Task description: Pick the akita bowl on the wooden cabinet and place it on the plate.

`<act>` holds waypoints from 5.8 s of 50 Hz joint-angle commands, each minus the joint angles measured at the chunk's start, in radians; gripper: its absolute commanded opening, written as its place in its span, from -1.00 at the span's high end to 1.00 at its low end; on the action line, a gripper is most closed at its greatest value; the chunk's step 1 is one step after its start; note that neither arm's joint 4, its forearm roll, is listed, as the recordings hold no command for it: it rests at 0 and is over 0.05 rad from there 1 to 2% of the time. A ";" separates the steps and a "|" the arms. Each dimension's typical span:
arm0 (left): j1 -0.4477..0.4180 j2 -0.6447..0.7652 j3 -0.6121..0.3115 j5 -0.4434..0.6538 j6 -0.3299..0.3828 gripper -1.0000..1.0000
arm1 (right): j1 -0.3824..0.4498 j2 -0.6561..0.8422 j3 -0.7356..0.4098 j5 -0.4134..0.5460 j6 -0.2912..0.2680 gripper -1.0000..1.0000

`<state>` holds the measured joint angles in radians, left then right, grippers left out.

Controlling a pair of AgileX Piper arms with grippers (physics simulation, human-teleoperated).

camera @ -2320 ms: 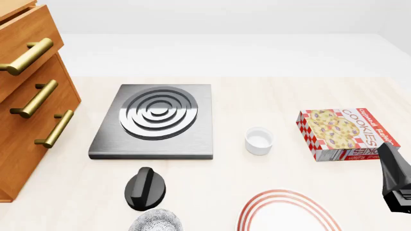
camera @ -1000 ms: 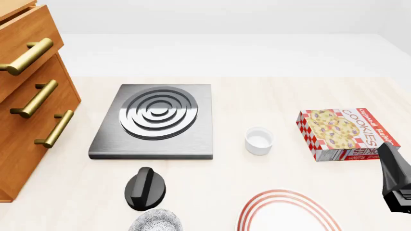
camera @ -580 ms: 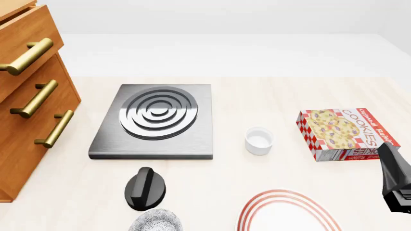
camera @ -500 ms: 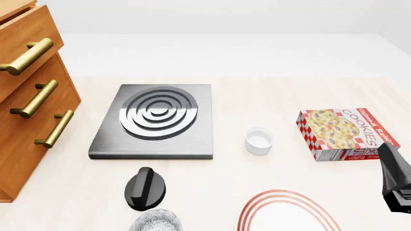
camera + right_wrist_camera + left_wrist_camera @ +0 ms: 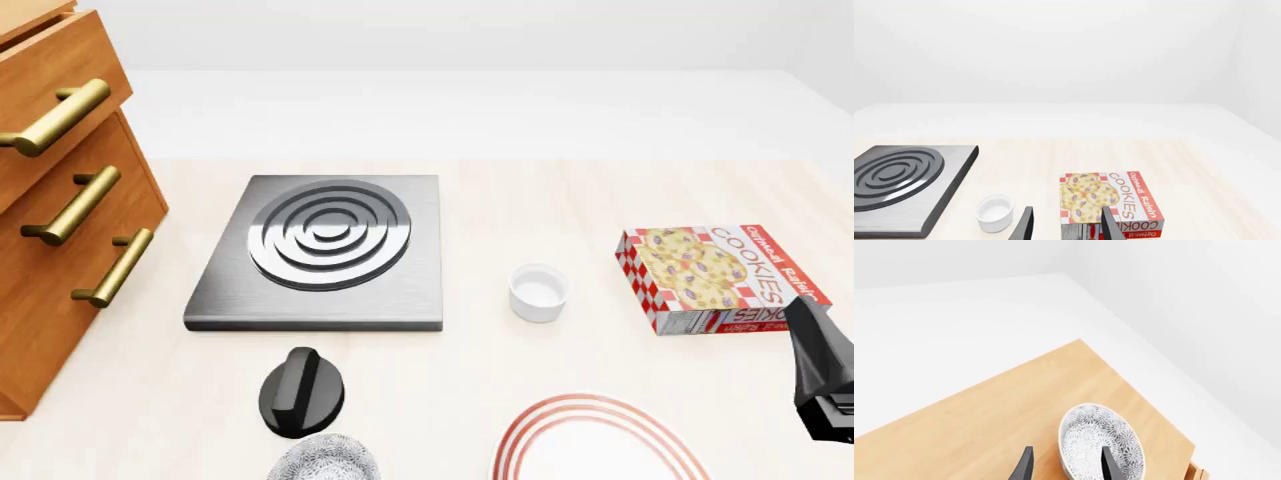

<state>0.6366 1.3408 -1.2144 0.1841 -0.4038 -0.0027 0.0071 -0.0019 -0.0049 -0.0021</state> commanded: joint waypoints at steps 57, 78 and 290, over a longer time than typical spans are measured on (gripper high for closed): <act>-0.067 -0.216 -0.035 0.057 -0.085 1.00 | 0.000 0.000 0.000 0.000 0.000 -1.00; -0.168 -0.284 -0.064 0.124 -0.164 1.00 | 0.000 0.000 0.000 0.000 0.000 -1.00; -1.099 -0.353 0.188 0.151 -0.393 1.00 | 0.000 0.001 0.000 0.000 0.000 -1.00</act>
<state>-0.4350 0.9831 -1.0453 0.3490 -0.7931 -0.0026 0.0073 -0.0019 -0.0049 -0.0020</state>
